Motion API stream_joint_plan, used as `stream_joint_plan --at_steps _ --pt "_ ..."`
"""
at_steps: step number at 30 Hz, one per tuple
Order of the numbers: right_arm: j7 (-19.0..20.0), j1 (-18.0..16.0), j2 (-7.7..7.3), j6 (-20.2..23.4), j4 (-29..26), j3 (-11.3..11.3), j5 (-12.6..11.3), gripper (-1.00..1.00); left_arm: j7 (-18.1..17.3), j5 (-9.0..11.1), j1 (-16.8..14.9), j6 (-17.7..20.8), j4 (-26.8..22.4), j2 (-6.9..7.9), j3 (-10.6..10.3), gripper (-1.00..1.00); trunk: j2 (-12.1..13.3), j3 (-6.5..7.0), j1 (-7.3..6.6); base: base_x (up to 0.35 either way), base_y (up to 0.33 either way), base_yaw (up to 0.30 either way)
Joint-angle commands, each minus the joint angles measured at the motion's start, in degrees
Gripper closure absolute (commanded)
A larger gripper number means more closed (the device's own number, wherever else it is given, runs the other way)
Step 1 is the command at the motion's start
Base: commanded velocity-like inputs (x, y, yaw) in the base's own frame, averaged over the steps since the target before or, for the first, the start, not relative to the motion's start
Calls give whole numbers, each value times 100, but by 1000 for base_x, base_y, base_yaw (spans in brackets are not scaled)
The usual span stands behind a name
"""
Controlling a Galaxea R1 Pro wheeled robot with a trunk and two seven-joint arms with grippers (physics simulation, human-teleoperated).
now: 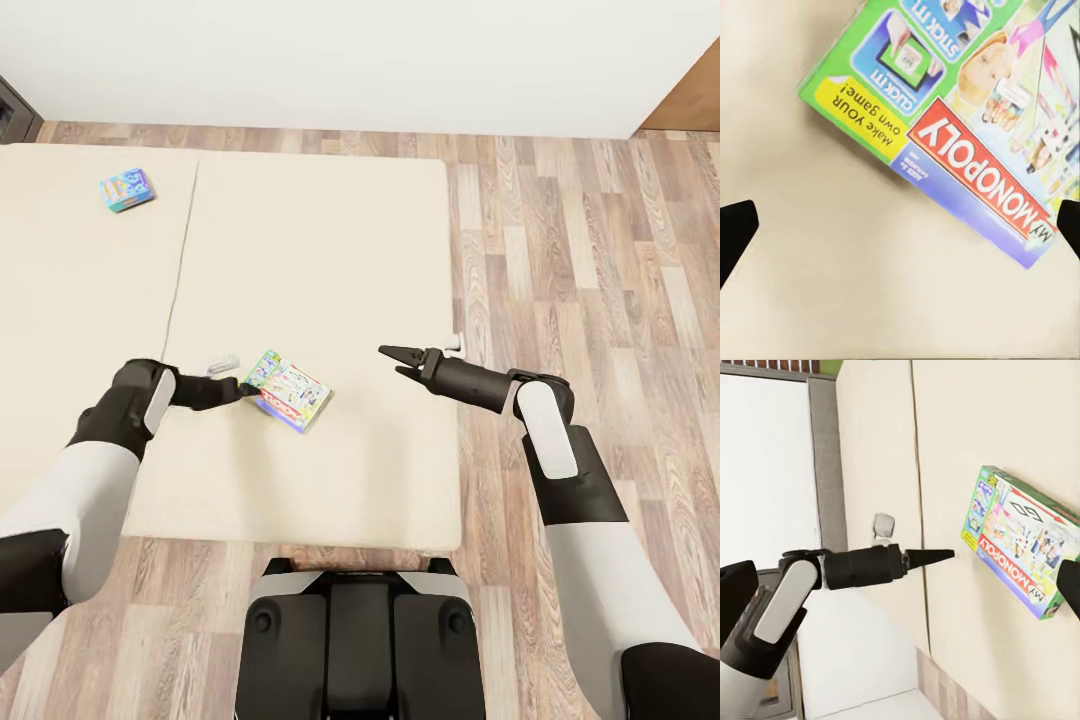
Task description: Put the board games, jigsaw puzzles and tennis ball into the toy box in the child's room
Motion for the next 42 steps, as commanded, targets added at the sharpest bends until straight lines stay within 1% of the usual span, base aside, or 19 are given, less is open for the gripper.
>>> stream_joint_plan --at_steps 1,4,7,11,13,15,17,18,19,20,22,24,25,29,32,36,42 --pt "47 -2 -1 11 -3 1 53 -100 -17 22 -2 64 -50 15 -22 -100 -8 -6 4 0 0 0" --pt "-18 -1 1 10 -13 6 50 -100 -55 12 -9 127 -190 56 -101 -100 -8 -6 4 0 0 0" --pt "-79 0 -1 14 -15 2 44 -100 -41 6 -45 136 -237 71 -122 -100 -8 -6 4 0 0 0" --pt "-115 0 -5 17 -16 0 44 -100 6 2 -174 123 -255 73 -133 -100 -8 -6 4 0 0 0" --pt "-125 0 -6 17 -17 -1 44 -100 67 5 -254 113 -238 72 -134 -100 -8 -6 4 0 0 0" --pt "-129 0 -7 18 -17 -1 44 -100 204 0 -383 103 -218 59 -135 -100 -8 -6 4 0 0 0" --pt "-132 0 -7 18 -19 -1 47 -100 412 -7 -511 92 -195 34 -146 -100 -8 -6 4 0 0 0" --pt "-133 0 -7 18 -21 -1 51 -100 587 -11 -568 85 -174 8 -152 -100 -8 -6 4 0 0 0" --pt "-133 0 -7 18 -22 -1 53 -100 681 -13 -589 82 -160 -16 -154 -100 -8 -6 4 0 0 0" --pt "-135 0 -7 15 -23 -1 57 -100 871 -13 -620 67 -116 -79 -157 -100 -8 -6 4 0 0 0" --pt "-153 -2 -7 12 -40 -1 64 -100 1117 -12 -654 -18 -3 -173 -164 -100 -8 -6 4 0 0 0" --pt "-175 -3 -6 13 -54 -1 63 -100 1234 -11 -676 -116 124 -219 -164 -100 -8 -6 4 0 0 0" --pt "-200 -4 -3 16 -64 -1 62 -100 1313 -11 -704 -222 273 -254 -163 -100 -8 -6 4 0 0 0" --pt "-236 -7 0 28 -148 -6 58 -100 1397 -10 -793 -408 577 -316 -167 -100 -8 -6 4 0 0 0" --pt "-268 -8 -5 43 -299 -7 48 -100 1436 -13 -917 -544 813 -361 -164 -100 -8 -6 4 0 0 0" --pt "-280 -9 -6 49 -376 -4 40 -100 1451 -18 -968 -610 902 -433 -167 -100 -8 -6 4 0 0 0" --pt "-283 -8 -7 42 -392 -1 36 -100 1455 -19 -983 -684 933 -489 -171 -100 -8 -12 4 0 0 0"
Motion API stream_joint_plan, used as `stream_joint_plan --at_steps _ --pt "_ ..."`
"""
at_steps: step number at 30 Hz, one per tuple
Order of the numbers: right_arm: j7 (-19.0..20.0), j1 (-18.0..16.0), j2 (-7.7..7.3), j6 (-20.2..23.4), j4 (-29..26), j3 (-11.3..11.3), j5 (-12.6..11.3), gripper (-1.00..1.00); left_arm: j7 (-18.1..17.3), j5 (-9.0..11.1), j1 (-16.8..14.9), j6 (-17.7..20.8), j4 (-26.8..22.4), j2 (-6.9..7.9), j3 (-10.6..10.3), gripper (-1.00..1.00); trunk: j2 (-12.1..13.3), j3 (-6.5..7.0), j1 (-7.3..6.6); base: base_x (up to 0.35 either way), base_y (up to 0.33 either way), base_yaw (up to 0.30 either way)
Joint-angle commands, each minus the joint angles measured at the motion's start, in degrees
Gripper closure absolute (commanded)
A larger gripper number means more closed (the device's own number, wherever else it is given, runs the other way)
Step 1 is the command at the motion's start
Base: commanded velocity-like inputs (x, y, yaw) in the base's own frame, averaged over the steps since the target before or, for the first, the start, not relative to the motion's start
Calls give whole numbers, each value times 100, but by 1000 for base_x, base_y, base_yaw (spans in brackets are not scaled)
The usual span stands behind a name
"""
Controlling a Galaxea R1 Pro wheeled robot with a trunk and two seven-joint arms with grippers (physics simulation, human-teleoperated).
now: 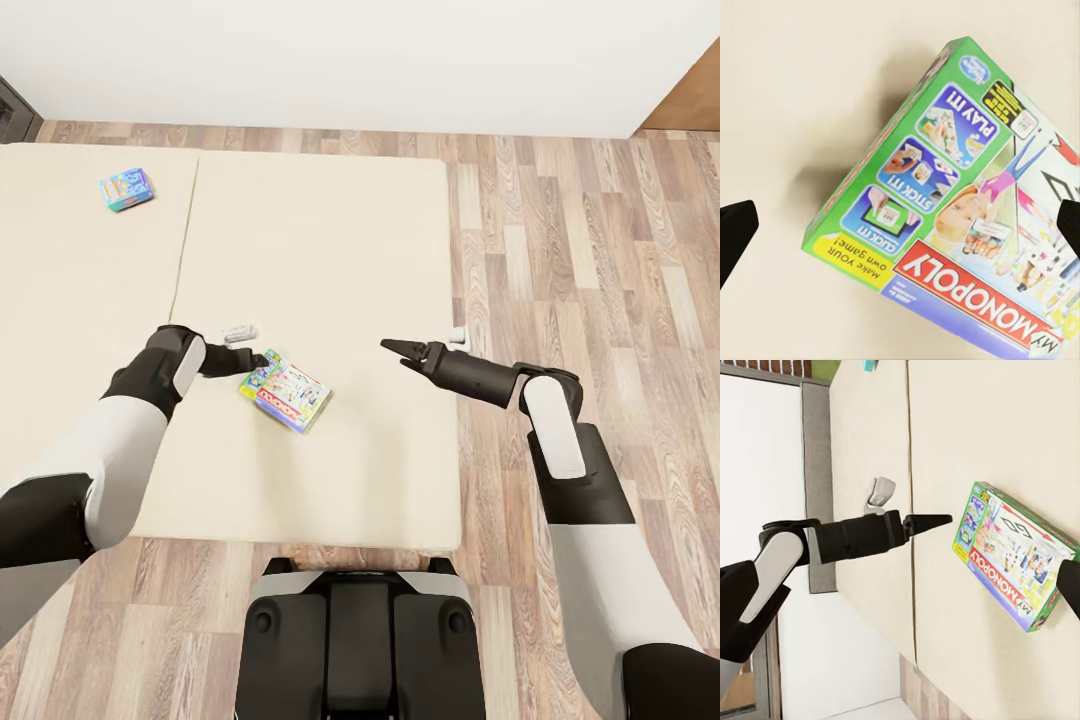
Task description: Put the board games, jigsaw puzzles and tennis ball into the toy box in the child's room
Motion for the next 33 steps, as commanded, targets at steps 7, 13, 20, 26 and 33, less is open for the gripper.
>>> stream_joint_plan --at_steps 7,13,20,26,33 --pt "51 -4 -2 21 -3 0 52 -100 -4 21 -5 -12 3 -11 10 -100 -9 -27 3 0 0 0" --pt "51 -4 -2 23 -4 0 51 -100 -3 21 -5 -22 2 -12 9 -100 -9 -51 3 0 0 0" --pt "51 -4 -11 39 -27 5 56 -100 -3 21 -5 -77 4 -12 10 -100 -9 -85 3 0 0 0" --pt "51 -4 -35 54 -253 10 26 -100 -3 17 -5 -103 4 -16 11 -100 -9 -128 3 0 0 0" --pt "58 -4 -74 55 -402 12 3 -100 -8 25 -5 -111 -1 -88 9 -100 -9 -185 3 0 0 0"
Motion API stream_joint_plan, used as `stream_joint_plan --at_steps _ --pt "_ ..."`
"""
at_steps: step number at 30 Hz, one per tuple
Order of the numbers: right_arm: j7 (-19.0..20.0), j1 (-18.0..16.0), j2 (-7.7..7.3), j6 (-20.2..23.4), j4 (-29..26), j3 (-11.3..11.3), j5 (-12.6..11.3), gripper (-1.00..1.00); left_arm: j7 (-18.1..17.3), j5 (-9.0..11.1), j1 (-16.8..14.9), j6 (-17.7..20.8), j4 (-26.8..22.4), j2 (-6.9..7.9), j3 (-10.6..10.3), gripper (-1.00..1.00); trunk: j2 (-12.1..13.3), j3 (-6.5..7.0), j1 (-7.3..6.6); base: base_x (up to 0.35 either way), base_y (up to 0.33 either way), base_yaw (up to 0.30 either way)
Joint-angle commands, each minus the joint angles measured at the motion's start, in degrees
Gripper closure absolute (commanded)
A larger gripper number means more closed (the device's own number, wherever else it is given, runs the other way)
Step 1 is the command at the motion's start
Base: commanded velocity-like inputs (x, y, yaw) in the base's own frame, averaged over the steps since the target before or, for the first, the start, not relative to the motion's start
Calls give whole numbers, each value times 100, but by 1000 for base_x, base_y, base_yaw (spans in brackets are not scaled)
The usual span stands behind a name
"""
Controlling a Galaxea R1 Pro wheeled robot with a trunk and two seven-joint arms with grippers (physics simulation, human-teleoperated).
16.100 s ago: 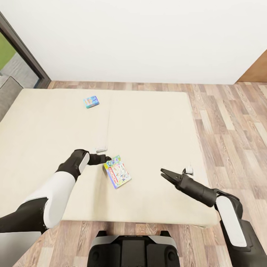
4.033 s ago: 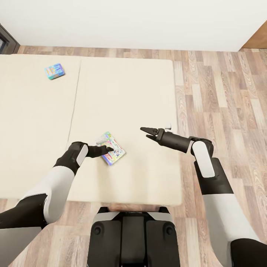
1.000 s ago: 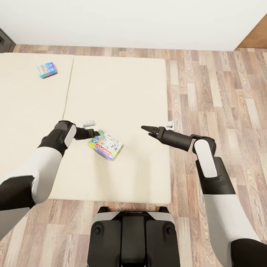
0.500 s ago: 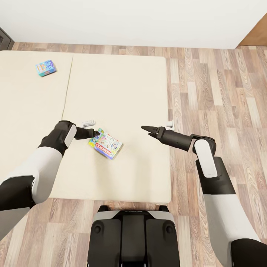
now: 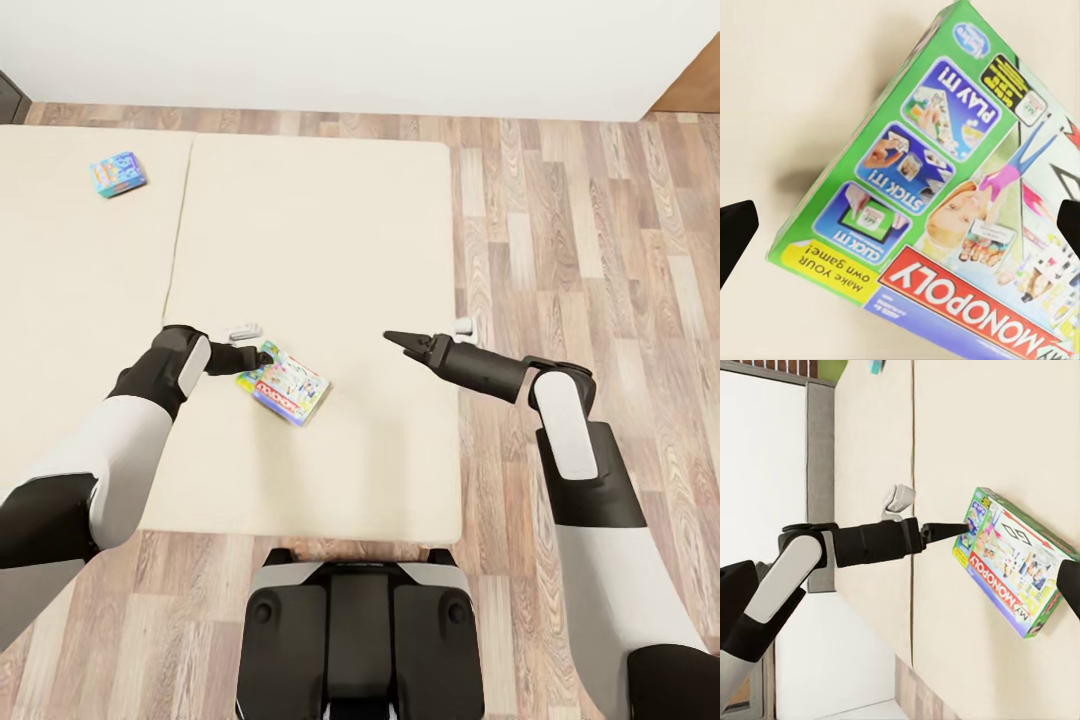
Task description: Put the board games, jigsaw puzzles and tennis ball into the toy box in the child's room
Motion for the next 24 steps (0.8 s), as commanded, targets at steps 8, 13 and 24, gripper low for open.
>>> stream_joint_plan --at_steps 8,13,24 --pt "95 -1 -28 11 -27 -8 -1 -100 -5 26 -5 31 -5 -20 18 -100 -9 -73 3 0 0 0" --pt "114 -3 -35 11 -109 -6 -209 -100 -6 26 -2 28 -11 -22 20 -100 -9 -114 3 0 0 0" --pt "117 1 -35 11 -159 13 -409 -100 -10 26 -3 23 -33 -15 18 -100 -9 -206 3 0 0 0"
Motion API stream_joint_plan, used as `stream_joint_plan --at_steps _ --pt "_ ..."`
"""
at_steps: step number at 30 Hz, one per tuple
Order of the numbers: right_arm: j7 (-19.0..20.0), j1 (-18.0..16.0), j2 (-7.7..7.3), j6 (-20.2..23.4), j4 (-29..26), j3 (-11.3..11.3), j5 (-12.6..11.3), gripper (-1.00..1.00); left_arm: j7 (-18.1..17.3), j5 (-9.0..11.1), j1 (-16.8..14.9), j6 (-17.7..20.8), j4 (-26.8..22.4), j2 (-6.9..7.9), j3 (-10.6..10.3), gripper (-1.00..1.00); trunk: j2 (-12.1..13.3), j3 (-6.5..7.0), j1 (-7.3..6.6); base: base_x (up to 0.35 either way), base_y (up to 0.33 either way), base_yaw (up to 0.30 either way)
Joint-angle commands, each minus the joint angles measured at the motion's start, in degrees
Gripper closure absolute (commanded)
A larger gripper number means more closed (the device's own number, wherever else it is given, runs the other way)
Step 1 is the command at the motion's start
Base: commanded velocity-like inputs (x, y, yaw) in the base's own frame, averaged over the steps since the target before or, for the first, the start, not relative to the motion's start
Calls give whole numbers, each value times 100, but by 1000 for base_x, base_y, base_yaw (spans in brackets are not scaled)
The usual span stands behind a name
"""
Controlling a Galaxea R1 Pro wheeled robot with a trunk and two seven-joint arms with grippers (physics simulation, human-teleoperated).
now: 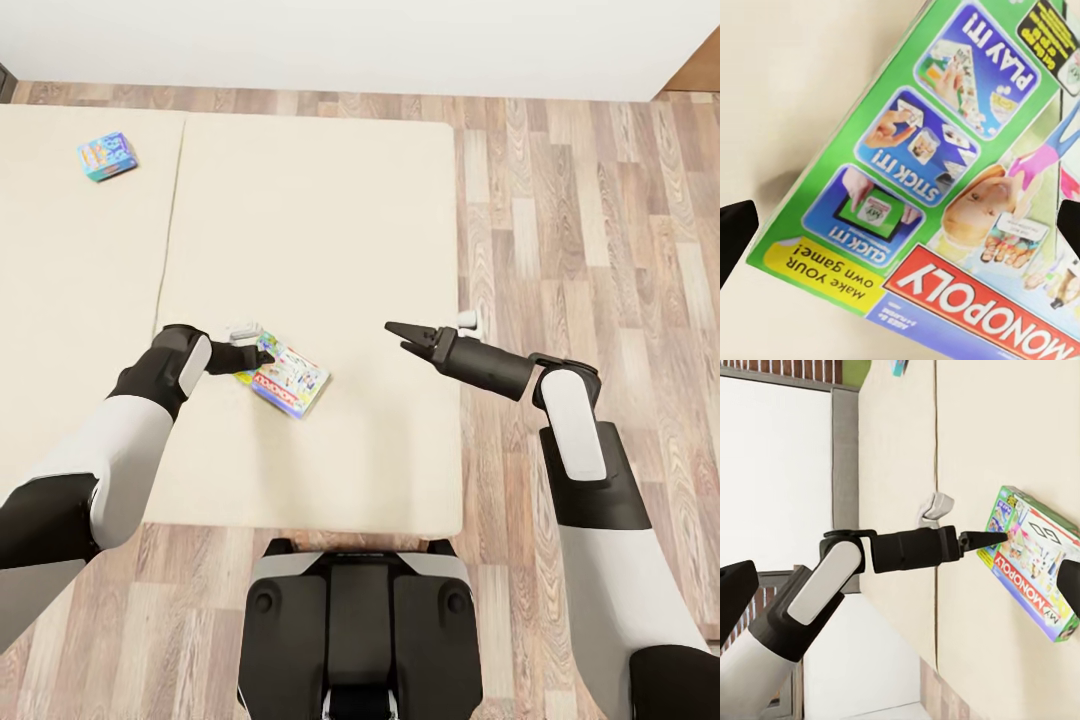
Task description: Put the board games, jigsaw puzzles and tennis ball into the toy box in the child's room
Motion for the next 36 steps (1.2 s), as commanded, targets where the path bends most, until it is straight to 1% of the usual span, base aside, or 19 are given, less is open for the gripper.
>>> stream_joint_plan --at_steps 1,15,36 --pt "55 -1 0 10 -1 2 50 -100 -6 24 -1 33 -10 -1 19 -100 -9 -14 3 0 0 0" --pt "55 1 14 10 1 9 48 -100 -23 29 -3 -111 -29 -1 18 -100 -9 -122 3 0 0 0" --pt "47 28 27 10 2 4 61 -100 -71 32 -2 -127 -29 -1 1 -100 -9 -132 3 0 0 0"
